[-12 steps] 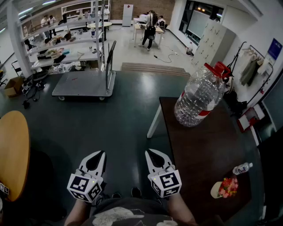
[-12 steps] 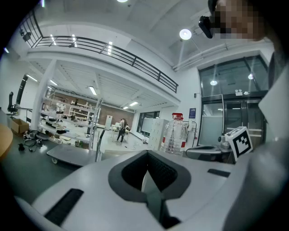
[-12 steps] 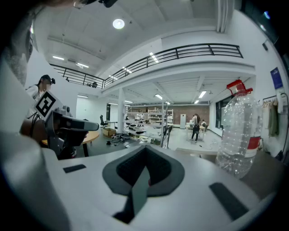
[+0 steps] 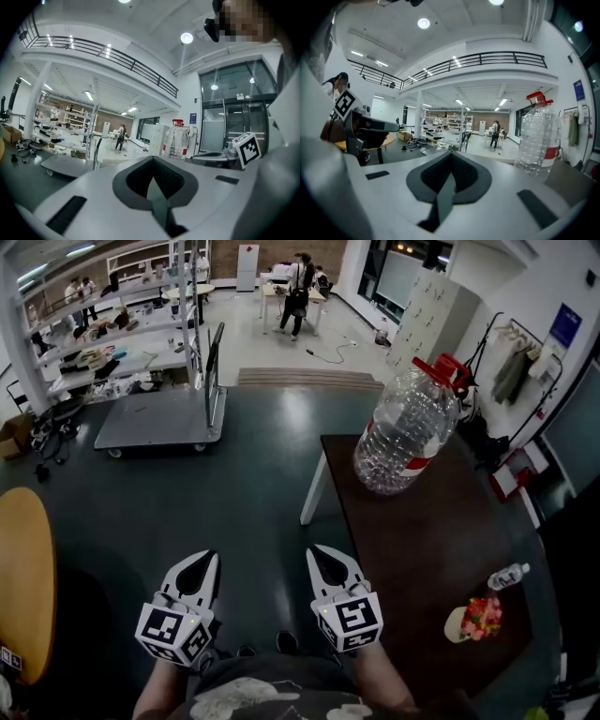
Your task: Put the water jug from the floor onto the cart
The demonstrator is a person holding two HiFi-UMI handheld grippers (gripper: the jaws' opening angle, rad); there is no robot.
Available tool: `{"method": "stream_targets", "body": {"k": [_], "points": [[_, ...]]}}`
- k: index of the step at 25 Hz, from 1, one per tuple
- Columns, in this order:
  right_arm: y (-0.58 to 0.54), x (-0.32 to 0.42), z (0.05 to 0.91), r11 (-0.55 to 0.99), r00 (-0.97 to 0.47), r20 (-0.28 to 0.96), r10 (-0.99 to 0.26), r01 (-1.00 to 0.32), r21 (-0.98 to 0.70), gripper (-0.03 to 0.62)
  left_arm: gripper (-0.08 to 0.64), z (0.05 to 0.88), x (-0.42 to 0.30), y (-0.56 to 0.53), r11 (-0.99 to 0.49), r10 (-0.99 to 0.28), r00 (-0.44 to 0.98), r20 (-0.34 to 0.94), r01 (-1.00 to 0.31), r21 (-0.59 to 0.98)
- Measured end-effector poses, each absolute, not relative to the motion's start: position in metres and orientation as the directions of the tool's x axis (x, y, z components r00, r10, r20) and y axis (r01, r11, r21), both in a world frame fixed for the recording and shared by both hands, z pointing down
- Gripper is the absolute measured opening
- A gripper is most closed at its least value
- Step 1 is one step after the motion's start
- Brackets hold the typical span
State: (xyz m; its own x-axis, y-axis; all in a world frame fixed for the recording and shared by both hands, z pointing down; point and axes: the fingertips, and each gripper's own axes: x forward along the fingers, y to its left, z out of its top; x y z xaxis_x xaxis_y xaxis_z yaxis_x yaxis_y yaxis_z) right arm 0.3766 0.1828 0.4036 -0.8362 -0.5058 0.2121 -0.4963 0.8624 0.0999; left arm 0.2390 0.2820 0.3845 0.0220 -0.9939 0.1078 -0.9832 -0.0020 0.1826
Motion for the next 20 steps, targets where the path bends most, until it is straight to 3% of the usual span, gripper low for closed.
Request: {"method": "stream_targets", "body": {"k": [10,20], "points": [[0.162,0.413,0.377,0.743,-0.723,0.177,-0.668,-0.661,0.106,-0.009,0.008,0.364,0.251,0.247,-0.128,-0.987,0.142,0.069,-0.976,0.178],[0.160,0.475,0.368,0.579,-0.571,0.109,-0.814,-0.813,0.062,-0.009,0.008,0.361,0.289,0.198,-0.348,-0.932,0.360,0.039,-0.921,0.176]]}}
